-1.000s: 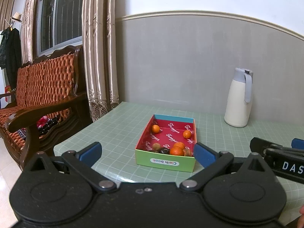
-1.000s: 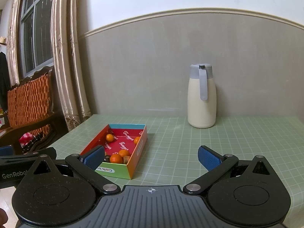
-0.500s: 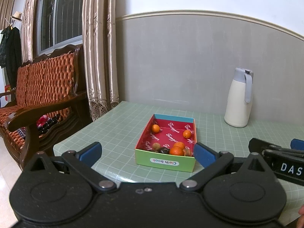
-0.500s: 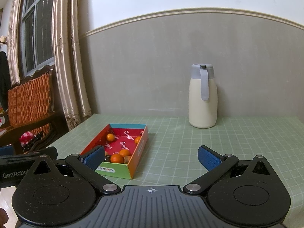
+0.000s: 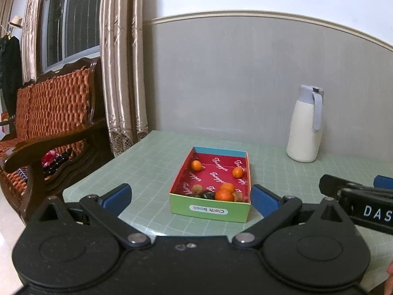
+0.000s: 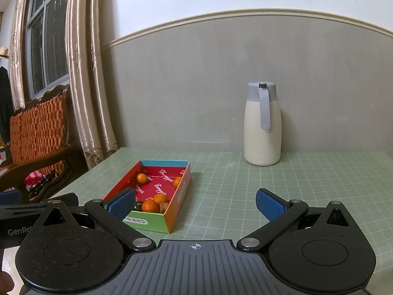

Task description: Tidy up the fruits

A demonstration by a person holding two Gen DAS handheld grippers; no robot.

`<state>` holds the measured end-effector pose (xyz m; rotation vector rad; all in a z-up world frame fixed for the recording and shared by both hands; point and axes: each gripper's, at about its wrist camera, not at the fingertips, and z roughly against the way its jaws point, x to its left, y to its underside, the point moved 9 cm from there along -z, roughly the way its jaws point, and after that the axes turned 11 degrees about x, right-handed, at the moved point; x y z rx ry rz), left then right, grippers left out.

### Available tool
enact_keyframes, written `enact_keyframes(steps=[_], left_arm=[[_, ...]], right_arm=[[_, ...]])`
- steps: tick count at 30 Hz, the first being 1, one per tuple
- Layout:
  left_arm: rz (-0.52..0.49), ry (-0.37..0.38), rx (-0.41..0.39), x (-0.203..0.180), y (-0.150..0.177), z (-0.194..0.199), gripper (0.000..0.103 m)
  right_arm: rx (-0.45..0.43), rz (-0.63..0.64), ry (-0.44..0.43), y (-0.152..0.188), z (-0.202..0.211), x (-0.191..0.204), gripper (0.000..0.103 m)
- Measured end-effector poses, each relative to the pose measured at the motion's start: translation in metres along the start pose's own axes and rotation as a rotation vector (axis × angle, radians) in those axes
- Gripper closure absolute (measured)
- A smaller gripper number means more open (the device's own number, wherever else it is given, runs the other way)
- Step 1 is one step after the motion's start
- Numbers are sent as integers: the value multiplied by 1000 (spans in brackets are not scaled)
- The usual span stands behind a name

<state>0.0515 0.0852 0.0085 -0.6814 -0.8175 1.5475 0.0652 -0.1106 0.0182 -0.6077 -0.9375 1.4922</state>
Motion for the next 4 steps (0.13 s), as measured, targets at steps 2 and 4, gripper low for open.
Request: enact_keyframes(steps=[2,4], left_arm=[[-2,2,-1,-2,-1,-3,8],[-10,-7,-3,-4,-2,-6,7]], right_arm=[[4,-3,0,0,-3,-1,0],[10,-8,0,0,-8,-3,0]])
